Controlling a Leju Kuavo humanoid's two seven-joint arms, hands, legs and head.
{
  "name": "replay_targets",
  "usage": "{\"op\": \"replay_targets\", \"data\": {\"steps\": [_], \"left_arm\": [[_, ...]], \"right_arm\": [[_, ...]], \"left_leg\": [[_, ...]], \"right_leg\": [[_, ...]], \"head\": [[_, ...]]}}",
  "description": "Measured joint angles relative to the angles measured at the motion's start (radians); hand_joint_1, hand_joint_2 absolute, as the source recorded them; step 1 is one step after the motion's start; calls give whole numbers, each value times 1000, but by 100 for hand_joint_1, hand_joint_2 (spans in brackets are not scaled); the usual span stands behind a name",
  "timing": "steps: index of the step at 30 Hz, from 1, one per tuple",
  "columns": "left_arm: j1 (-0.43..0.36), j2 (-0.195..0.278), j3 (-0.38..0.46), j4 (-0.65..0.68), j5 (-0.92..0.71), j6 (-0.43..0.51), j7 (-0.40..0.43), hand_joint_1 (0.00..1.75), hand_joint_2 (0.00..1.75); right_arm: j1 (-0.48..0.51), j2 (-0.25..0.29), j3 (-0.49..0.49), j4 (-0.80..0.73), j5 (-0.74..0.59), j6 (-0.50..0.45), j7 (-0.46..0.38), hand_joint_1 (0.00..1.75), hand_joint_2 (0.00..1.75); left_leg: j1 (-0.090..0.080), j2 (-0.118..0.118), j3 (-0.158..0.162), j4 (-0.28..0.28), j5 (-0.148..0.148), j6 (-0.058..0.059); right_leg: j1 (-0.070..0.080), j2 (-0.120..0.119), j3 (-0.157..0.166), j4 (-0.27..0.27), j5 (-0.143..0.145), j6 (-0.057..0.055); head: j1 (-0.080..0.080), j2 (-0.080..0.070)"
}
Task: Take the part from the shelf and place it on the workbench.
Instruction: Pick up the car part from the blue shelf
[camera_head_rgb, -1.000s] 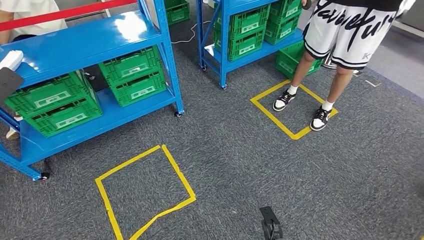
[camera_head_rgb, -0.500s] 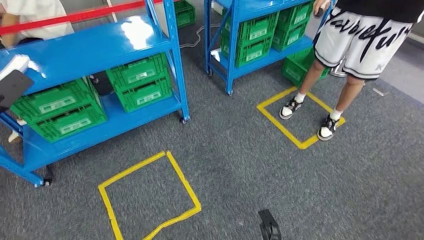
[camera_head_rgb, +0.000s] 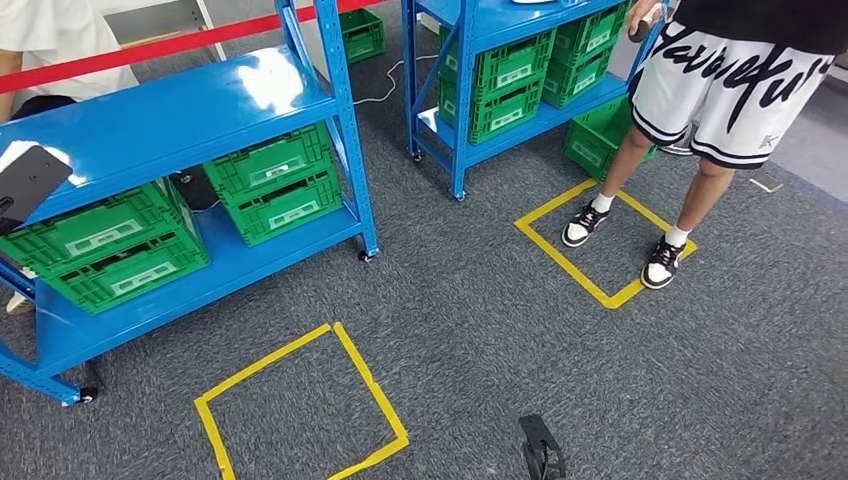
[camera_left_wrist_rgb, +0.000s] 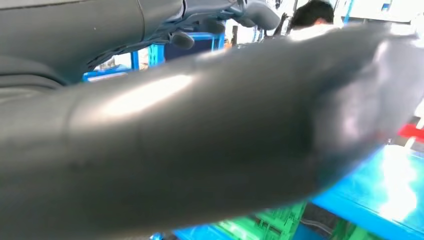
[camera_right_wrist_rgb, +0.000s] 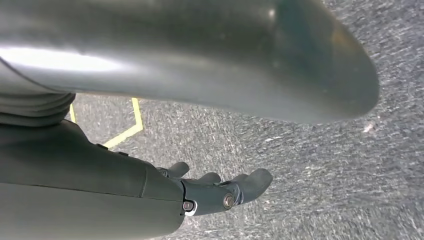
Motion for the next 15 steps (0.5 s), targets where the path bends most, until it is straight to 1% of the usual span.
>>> {"op": "replay_targets", "data": {"steps": [1, 2, 3, 4, 5, 6, 7, 8, 9, 10, 11, 12, 13, 14, 15], "left_arm": [[-1, 0, 0, -1, 0, -2, 0, 0, 0], [-2, 0, -1, -3, 0, -4, 0, 0, 0], [-4, 0, -1, -5, 0, -4, 0, 0, 0], [-7, 0, -2, -7, 1, -4, 0, 0, 0], [-10, -1, -4, -8, 2, -4, 0, 0, 0], [-11, -1, -6, -8, 4, -4, -1, 0, 0], [-11, -1, -7, -8, 6, -4, -1, 0, 0], [-8, -1, -8, -7, 8, -4, -2, 0, 0], [-5, 0, -9, -7, 9, -4, -2, 0, 0], [-2, 0, -10, -7, 10, -4, -3, 0, 0], [-1, 2, -11, -7, 11, -4, -3, 0, 0], [-1, 2, -12, -7, 11, -4, -4, 0, 0], [-1, 3, -13, -7, 12, -4, -5, 0, 0], [-2, 4, -14, -6, 13, -4, -5, 0, 0], [-2, 6, -14, -6, 15, -4, -5, 0, 0]], "right_arm": [[-1, 0, 0, 0, -1, 0, 2, 0, 0], [-2, 0, 0, 0, -1, -1, 3, 0, 0], [-2, 0, 0, 0, -1, -1, 3, 0, 0], [-2, 0, 0, 0, -1, 0, 2, 0, 0], [-3, 1, 0, 0, 0, 0, 0, 0, 0], [-3, 1, 0, 0, 0, 1, -2, 0, 0], [-2, 2, 0, 0, 1, 1, -4, 0, 0], [-2, 2, 0, 0, 2, 1, -5, 0, 0], [-1, 2, 0, 0, 3, 1, -7, 0, 0], [-1, 2, 0, 0, 4, 1, -8, 0, 0], [0, 2, 0, 0, 4, 1, -9, 0, 0], [0, 2, 0, 0, 5, 1, -9, 0, 0], [1, 1, 0, 0, 5, 1, -9, 0, 0], [0, 1, 0, 0, 6, 1, -10, 0, 0], [0, 1, 0, 0, 6, 1, -10, 0, 0]], "left_leg": [[-2, 0, 3, -2, -4, 7], [-1, -1, 11, -3, -4, 14], [0, -2, 18, -6, -5, 22], [1, -2, 27, -9, -9, 29], [2, -3, 36, -12, -14, 35], [0, -3, 43, -13, -21, 40], [-1, -4, 50, -13, -29, 43], [-3, -5, 57, -12, -38, 44], [-4, -6, 67, -12, -47, 44], [-5, -7, 77, -11, -56, 43], [-5, -8, 90, -10, -66, 42], [-5, -8, 102, -10, -77, 39], [-6, -8, 114, -9, -88, 35], [-8, -9, 123, -9, -97, 30], [-9, -10, 130, -10, -103, 24]], "right_leg": [[1, 1, 6, 3, -3, 7], [1, 0, 4, 9, -3, 12], [0, -1, -4, 30, 0, 16], [0, -4, -24, 63, 2, 19], [-1, -6, -57, 115, -4, 22], [-1, -8, -98, 177, -18, 26], [-1, -8, -142, 234, -41, 29], [-1, -8, -180, 274, -62, 31], [-1, -8, -205, 287, -69, 31], [-1, -8, -212, 267, -55, 30], [0, -9, -203, 215, -17, 28], [0, -9, -182, 143, 36, 23], [3, -9, -163, 80, 74, 19], [6, -10, -147, 33, 96, 14], [8, -10, -137, 10, 106, 8]], "head": [[-1, 0], [-1, 0], [0, 0], [1, 0], [2, 0], [4, 0], [5, 0], [6, 0], [6, 0], [7, 0], [7, 0], [7, 0], [7, 0], [6, 0], [6, 0]]}}
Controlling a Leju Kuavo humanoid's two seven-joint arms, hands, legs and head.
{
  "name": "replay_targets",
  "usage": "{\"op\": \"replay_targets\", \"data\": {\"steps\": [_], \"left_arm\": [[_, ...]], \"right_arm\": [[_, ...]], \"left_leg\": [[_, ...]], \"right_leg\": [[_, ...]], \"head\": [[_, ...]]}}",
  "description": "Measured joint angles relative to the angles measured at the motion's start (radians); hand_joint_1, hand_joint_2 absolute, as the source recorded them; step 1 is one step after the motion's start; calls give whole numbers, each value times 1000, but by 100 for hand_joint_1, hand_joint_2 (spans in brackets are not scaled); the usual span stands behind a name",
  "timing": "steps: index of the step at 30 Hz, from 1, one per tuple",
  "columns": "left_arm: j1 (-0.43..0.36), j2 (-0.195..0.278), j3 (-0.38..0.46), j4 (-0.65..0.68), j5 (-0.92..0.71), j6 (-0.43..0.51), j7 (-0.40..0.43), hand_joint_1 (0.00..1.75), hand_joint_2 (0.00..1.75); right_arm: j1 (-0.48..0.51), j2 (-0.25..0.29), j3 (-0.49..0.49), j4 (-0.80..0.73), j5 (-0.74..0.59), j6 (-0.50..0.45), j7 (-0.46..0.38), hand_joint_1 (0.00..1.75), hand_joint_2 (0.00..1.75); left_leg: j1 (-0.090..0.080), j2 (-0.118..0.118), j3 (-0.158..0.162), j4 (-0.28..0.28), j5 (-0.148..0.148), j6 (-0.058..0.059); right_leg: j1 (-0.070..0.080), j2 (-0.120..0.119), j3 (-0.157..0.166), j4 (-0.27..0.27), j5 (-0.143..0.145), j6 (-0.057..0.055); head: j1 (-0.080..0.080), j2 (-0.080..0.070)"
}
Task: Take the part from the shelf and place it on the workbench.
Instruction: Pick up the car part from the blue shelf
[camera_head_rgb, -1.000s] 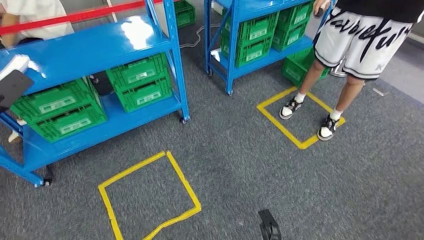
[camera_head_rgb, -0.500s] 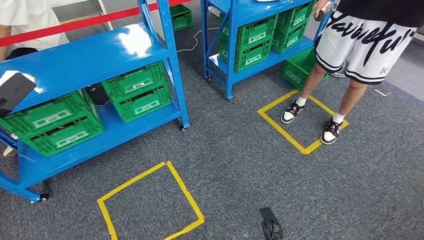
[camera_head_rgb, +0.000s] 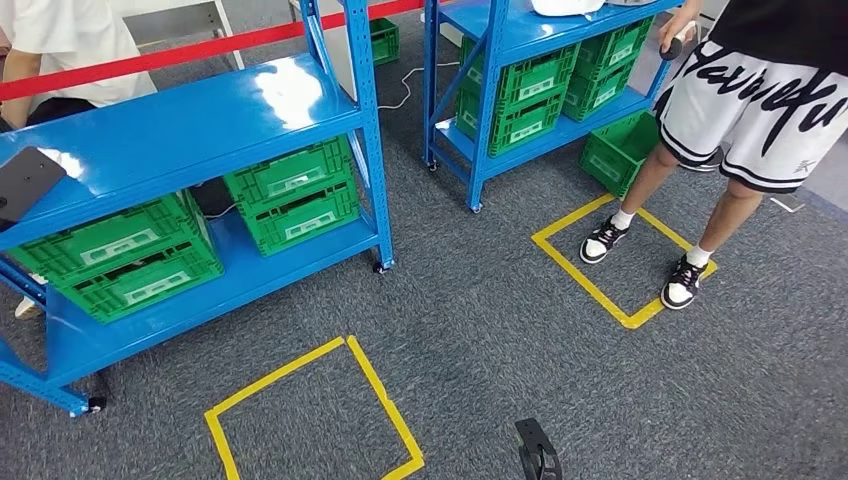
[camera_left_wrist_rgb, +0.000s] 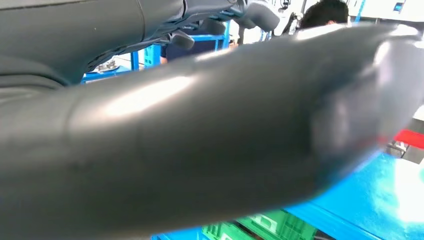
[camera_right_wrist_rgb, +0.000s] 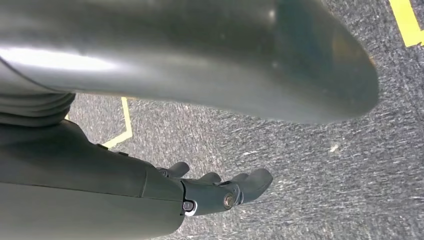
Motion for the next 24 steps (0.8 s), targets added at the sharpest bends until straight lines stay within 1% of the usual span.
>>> {"op": "replay_targets", "data": {"steps": [1, 2, 3, 4, 5, 6, 7, 8, 9, 10, 11, 13, 14, 15, 16, 17, 18, 19, 20, 21, 23, 24], "left_arm": [[0, 3, 0, 0, 2, 0, 0, 0, 0], [0, 7, -1, -1, 5, 0, 1, 0, 0], [1, 11, -1, -2, 7, 0, 2, 0, 0], [0, 16, -1, -3, 10, 1, 3, 0, 0], [-1, 22, -2, -3, 12, 1, 3, 0, 0], [0, 27, -2, -3, 15, 2, 3, 0, 0], [2, 33, -2, -2, 17, 2, 4, 0, 0], [6, 38, -2, -1, 19, 2, 4, 0, 0], [10, 43, -2, 0, 21, 2, 4, 0, 0], [14, 46, -2, 0, 22, 2, 4, 0, 0], [16, 49, -2, 0, 23, 2, 4, 0, 0], [17, 55, -2, 0, 24, 2, 3, 0, 0], [16, 58, -2, 0, 24, 3, 3, 0, 0], [16, 60, -2, 0, 24, 3, 4, 0, 0], [16, 62, -2, 0, 24, 3, 4, 0, 0], [16, 64, -3, -1, 24, 3, 4, 0, 0], [16, 64, -3, -2, 25, 4, 4, 0, 0], [15, 65, -4, -3, 25, 4, 4, 0, 0], [13, 65, -6, -4, 25, 5, 4, 0, 0], [12, 66, -7, -4, 25, 5, 3, 0, 0], [13, 65, -9, -3, 25, 5, 3, 0, 0], [17, 64, -9, -2, 25, 5, 3, 0, 0]], "right_arm": [[0, 0, 0, 0, 2, 0, -1, 0, 0], [0, 0, 0, 0, 4, 1, -2, 0, 0], [0, 0, 0, 0, 6, 1, -2, 0, 0], [0, 0, 0, 0, 10, 1, -2, 0, 0], [-1, 0, 0, 0, 13, 2, -2, 0, 0], [-1, 0, 0, 0, 15, 2, -2, 0, 0], [-1, 0, 0, 0, 17, 2, -1, 0, 0], [-1, 0, 0, 0, 18, 2, -1, 0, 0], [0, 0, 0, 0, 18, 2, -1, 0, 0], [2, 0, 0, 0, 18, 2, 0, 0, 0], [2, 0, 0, 0, 19, 2, 0, 0, 0], [1, 0, 0, 0, 19, 2, 0, 0, 0], [-1, 0, 0, 0, 19, 3, 0, 0, 0], [-2, 0, 0, 0, 19, 3, 0, 0, 0], [-2, 0, 0, 0, 19, 3, 0, 0, 0], [-2, 0, 0, 0, 20, 3, 0, 0, 0], [-2, 0, 0, 0, 20, 4, 0, 0, 0], [-3, 0, 0, 0, 20, 4, 0, 0, 0], [-4, 0, 0, 0, 20, 4, -1, 0, 0], [-5, -1, 0, 0, 19, 4, -1, 0, 0], [-5, -1, 0, 0, 19, 5, -1, 0, 0], [-4, -1, 0, 0, 19, 5, -1, 0, 0]], "left_leg": [[-1, -1, 6, 1, -2, -7], [-1, -2, 9, 3, -3, -13], [-1, -1, 7, 17, -2, -18], [0, 0, -7, 45, -2, -24], [1, 1, -32, 89, -8, -29], [3, 3, -68, 146, -21, -34], [6, 3, -110, 205, -45, -38], [8, 4, -149, 253, -69, -41], [11, 4, -179, 277, -85, -44], [13, 5, -193, 271, -80, -45], [14, 6, -190, 232, -52, -45], [14, 9, -155, 100, 47, -43], [12, 11, -138, 49, 74, -39], [10, 13, -125, 17, 89, -34], [8, 13, -120, 4, 89, -26], [7, 12, -112, 4, 82, -18], [8, 10, -102, 1, 86, -10], [10, 9, -92, -2, 87, -3], [10, 9, -83, -2, 84, 3], [10, 9, -75, -3, 79, 8], [9, 7, -64, -3, 65, 13], [8, 6, -56, -2, 57, 13]], "right_leg": [[1, 0, 5, -4, -8, -5], [0, 0, 14, -6, -8, -11], [-2, 0, 24, -10, -6, -18], [-4, 1, 33, -12, -10, -24], [-6, 2, 43, -14, -15, -30], [-7, 2, 50, -15, -22, -34], [-8, 3, 58, -15, -29, -36], [-8, 4, 67, -15, -38, -37], [-8, 5, 77, -15, -47, -36], [-8, 6, 90, -15, -57, -34], [-9, 6, 103, -15, -67, -32], [-9, 6, 130, -13, -88, -26], [-9, 6, 140, -13, -98, -21], [-8, 6, 146, -15, -108, -15], [-7, 6, 152, -12, -113, -8], [-7, 6, 157, -11, -115, -2], [-7, 4, 160, -5, -117, 2], [-8, 3, 158, 13, -118, 5], [-8, 2, 142, 45, -126, 8], [-9, 1, 110, 96, -140, 11], [-9, 0, 23, 215, -185, 17], [-9, 0, -15, 252, -201, 18]], "head": [[0, 0], [0, 0], [0, 0], [-2, 0], [-3, 0], [-4, 0], [-5, 0], [-5, 0], [-5, 0], [-5, 0], [-5, 0], [-5, 0], [-6, 0], [-7, 0], [-7, 0], [-6, 0], [-4, 0], [-2, 0], [-1, 0], [0, 0], [3, 0], [3, 0]]}}
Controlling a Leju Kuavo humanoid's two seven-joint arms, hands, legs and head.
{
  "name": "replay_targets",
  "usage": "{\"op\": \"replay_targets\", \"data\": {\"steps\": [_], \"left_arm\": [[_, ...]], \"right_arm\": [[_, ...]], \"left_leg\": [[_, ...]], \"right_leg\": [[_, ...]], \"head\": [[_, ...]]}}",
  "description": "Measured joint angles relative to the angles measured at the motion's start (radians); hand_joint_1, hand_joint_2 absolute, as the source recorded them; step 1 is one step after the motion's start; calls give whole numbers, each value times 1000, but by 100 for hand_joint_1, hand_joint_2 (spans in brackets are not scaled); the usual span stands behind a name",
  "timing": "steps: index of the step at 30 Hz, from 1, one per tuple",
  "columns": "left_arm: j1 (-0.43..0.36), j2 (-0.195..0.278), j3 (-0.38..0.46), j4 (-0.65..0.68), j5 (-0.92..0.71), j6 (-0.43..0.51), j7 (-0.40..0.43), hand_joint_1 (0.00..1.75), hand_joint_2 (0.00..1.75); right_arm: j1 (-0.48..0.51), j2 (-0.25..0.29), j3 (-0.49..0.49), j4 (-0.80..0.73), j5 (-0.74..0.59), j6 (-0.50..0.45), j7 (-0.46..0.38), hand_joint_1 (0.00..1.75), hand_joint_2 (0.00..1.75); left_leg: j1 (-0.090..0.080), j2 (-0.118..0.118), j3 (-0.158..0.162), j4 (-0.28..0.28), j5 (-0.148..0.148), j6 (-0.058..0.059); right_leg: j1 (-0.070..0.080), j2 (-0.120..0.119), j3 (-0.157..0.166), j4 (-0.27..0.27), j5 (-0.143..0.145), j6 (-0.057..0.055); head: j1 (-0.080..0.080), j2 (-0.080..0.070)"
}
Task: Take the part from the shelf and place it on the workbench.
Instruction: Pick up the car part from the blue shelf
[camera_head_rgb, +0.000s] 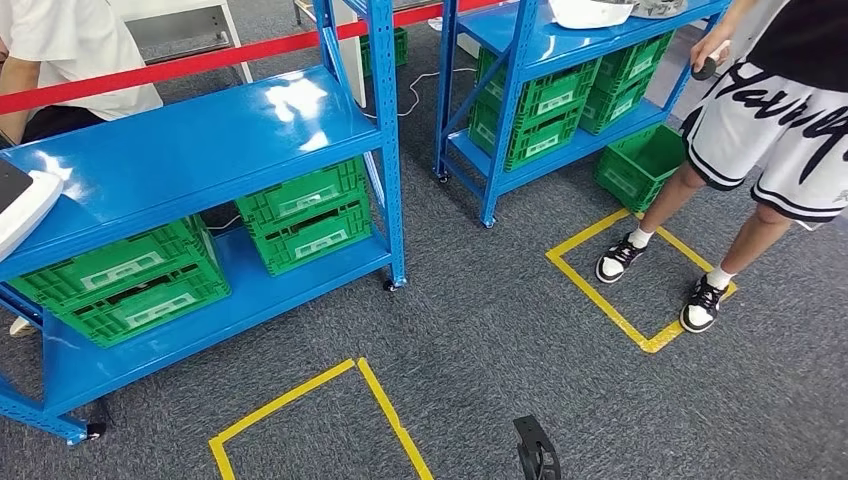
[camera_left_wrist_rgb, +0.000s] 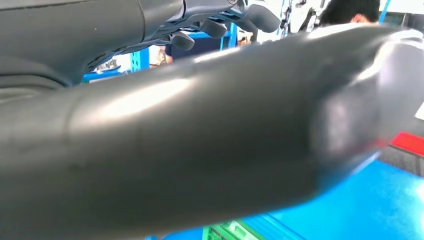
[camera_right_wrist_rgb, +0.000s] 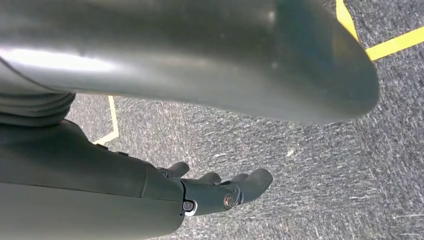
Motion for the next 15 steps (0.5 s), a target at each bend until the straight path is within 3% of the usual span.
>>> {"op": "replay_targets", "data": {"steps": [1, 2, 4, 6, 9, 10, 12, 15], "left_arm": [[3, 0, 0, 1, 0, 0, 0, 0, 0], [5, 0, 0, 1, 0, 0, 0, 0, 0], [6, 0, 0, 1, 0, 0, 0, 0, 0], [5, -1, -1, 1, 0, 0, 0, 0, 0], [3, -1, -1, -1, 0, 0, 0, 0, 0], [3, 0, -1, -2, 0, 1, -1, 0, 0], [1, 0, -1, -3, 0, 3, -3, 0, 0], [6, 0, -1, 0, 1, 3, -2, 0, 0]], "right_arm": [[1, 0, 0, 0, 0, 0, 0, 0, 0], [2, 0, 0, 0, 0, 0, 0, 0, 0], [3, -1, 0, 0, 0, 0, 0, 0, 0], [3, -1, 0, 0, 0, 0, 0, 0, 0], [4, -1, 0, 0, 0, 0, 0, 0, 0], [3, -1, 0, 0, 0, 0, 0, 0, 0], [2, -1, 0, 0, 0, 0, -1, 0, 0], [3, -1, 0, 0, 0, 0, -1, 0, 0]], "left_leg": [[0, -1, 9, 0, -9, -1], [-1, -2, 20, 0, -18, -3], [-1, -1, 45, 1, -39, -9], [-3, -2, 62, 0, -56, -20], [-5, -4, 70, 9, -60, -40], [-4, -3, 62, 31, -55, -45], [-2, 0, 7, 119, -55, -54], [2, 1, -112, 269, -118, -64]], "right_leg": [[0, 0, -23, 5, 0, 0], [0, 0, -29, -25, 22, -1], [1, -2, -4, -151, 121, -7], [6, -4, 24, -239, 181, -17], [7, -3, 43, -257, 185, -37], [5, -3, 51, -260, 184, -44], [3, -1, 71, -264, 174, -56], [3, 2, 97, -265, 148, -63]], "head": [[0, 0], [1, 0], [0, 0], [-1, 0], [-2, 0], [-3, 0], [-4, 0], [-5, 0]]}}
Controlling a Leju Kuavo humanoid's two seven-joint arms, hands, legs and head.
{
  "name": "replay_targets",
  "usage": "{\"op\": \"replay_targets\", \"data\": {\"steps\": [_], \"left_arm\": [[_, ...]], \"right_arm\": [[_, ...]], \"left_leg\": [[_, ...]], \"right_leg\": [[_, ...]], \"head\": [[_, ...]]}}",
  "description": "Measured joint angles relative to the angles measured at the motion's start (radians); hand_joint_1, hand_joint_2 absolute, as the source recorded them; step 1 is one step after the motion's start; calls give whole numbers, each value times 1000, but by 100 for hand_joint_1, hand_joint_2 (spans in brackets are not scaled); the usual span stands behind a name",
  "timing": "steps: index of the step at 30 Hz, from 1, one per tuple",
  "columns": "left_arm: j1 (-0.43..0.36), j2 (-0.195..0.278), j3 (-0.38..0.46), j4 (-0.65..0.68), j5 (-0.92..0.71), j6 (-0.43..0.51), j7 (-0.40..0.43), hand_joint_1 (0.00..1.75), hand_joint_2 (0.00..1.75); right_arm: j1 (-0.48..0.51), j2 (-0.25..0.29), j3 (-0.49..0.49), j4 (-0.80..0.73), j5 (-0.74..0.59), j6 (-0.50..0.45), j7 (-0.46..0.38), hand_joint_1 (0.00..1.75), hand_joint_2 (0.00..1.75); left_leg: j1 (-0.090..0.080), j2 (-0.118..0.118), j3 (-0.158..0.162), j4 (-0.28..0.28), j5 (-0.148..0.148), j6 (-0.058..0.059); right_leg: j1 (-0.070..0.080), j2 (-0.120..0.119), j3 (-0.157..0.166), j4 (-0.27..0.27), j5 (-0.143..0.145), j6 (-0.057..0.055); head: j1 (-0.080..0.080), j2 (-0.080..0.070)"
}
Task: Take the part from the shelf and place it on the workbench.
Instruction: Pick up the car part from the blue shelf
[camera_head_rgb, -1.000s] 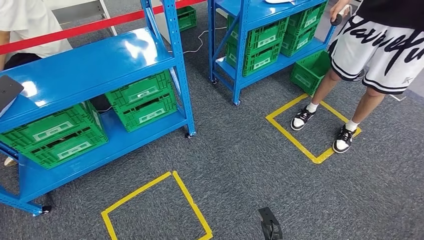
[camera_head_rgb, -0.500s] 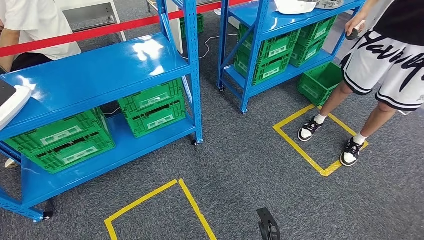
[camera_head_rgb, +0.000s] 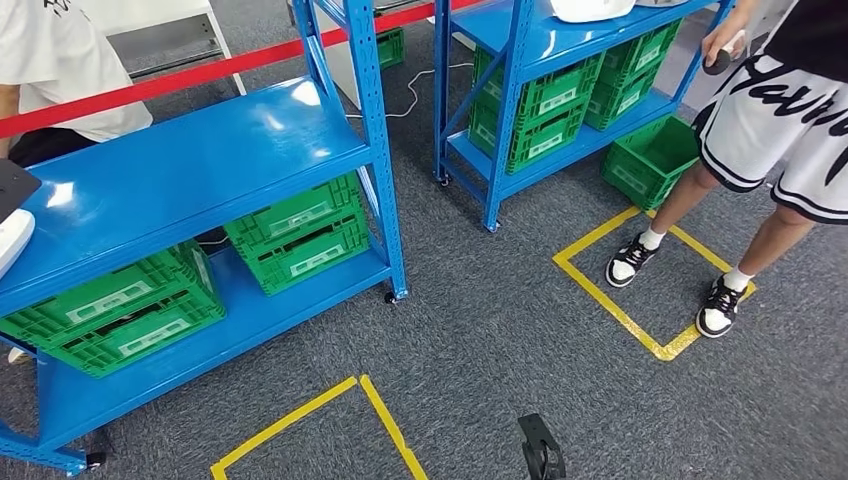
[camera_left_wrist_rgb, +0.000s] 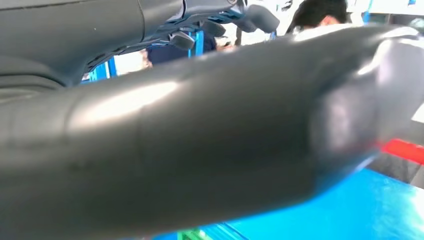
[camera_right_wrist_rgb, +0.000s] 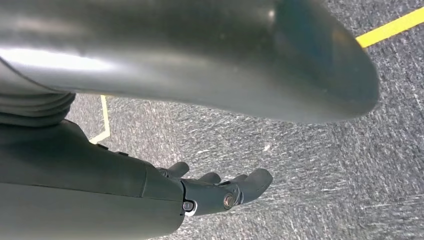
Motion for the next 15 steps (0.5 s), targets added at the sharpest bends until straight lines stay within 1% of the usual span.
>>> {"op": "replay_targets", "data": {"steps": [1, 2, 3, 5, 6, 7, 8, 10, 11, 12, 13, 14, 15], "left_arm": [[3, 0, 0, 1, 1, 0, 0, 0, 0], [6, 0, 0, 1, 1, 0, 1, 0, 0], [7, 1, -1, 0, 2, 0, 1, 0, 0], [6, 3, -2, 1, 5, 1, 0, 0, 0], [6, 5, -3, 2, 6, 1, 0, 0, 0], [6, 6, -4, 1, 7, 1, -1, 0, 0], [5, 8, -5, 1, 8, 2, -1, 0, 0], [3, 8, -7, -2, 9, 2, -1, 0, 0], [0, 8, -7, -3, 9, 2, -1, 0, 0], [-2, 8, -8, -4, 10, 2, -1, 0, 0], [-3, 7, -9, -4, 11, 2, -1, 0, 0], [-3, 6, -11, -3, 11, 2, -1, 0, 0], [-1, 6, -13, -3, 12, 2, -1, 0, 0]], "right_arm": [[1, 0, 0, 0, 0, 0, 0, 0, 0], [2, 0, 0, 0, 0, 0, 0, 0, 0], [3, 0, 0, 0, 0, 0, 0, 0, 0], [2, 0, 0, 0, 0, 1, 0, 0, 0], [1, 1, 0, 1, 1, 1, 0, 0, 0], [1, 1, 0, 1, 1, 2, 0, 0, 0], [0, 1, 0, 2, 1, 3, 0, 0, 0], [-1, 0, 0, 2, 3, 5, 0, 0, 0], [-3, 0, 0, 2, 4, 6, 0, 0, 0], [-4, 0, 0, 2, 6, 6, 0, 0, 0], [-5, 0, 0, 2, 7, 7, 0, 0, 0], [-5, 0, 1, 2, 8, 7, 0, 0, 0], [-4, 0, 0, 2, 8, 7, 1, 0, 0]], "left_leg": [[1, 0, -24, 9, -12, 0], [1, 0, -32, -12, -3, 1], [1, 0, -24, -62, 30, 5], [-2, 1, 8, -194, 134, 15], [-4, 1, 21, -239, 168, 19], [-7, 1, 29, -264, 186, 24], [-9, 1, 34, -272, 183, 29], [-5, -1, 55, -276, 175, 43], [-3, -1, 66, -278, 171, 49], [-1, -1, 76, -279, 166, 54], [-1, -1, 83, -280, 158, 57], [0, -2, 91, -280, 149, 59], [0, -3, 99, -280, 139, 60]], "right_leg": [[0, 1, 12, 0, -10, 0], [0, 2, 24, 0, -21, 1], [0, 3, 39, 0, -32, 2], [2, 4, 62, 1, -54, 8], [3, 5, 71, 1, -65, 13], [3, 5, 80, 1, -72, 19], [5, 5, 88, 3, -75, 26], [5, 4, 93, 16, -76, 35], [5, 3, 79, 44, -75, 39], [4, 1, 52, 88, -80, 42], [3, 0, 12, 147, -90, 45], [2, -1, -36, 209, -111, 49], [1, -1, -81, 257, -138, 53]], "head": [[0, 0], [0, 0], [0, 0], [-1, 0], [-2, 0], [-3, 0], [-4, 0], [-4, 0], [-4, 0], [-4, 0], [-3, 0], [-2, 0], [-1, 0]]}}
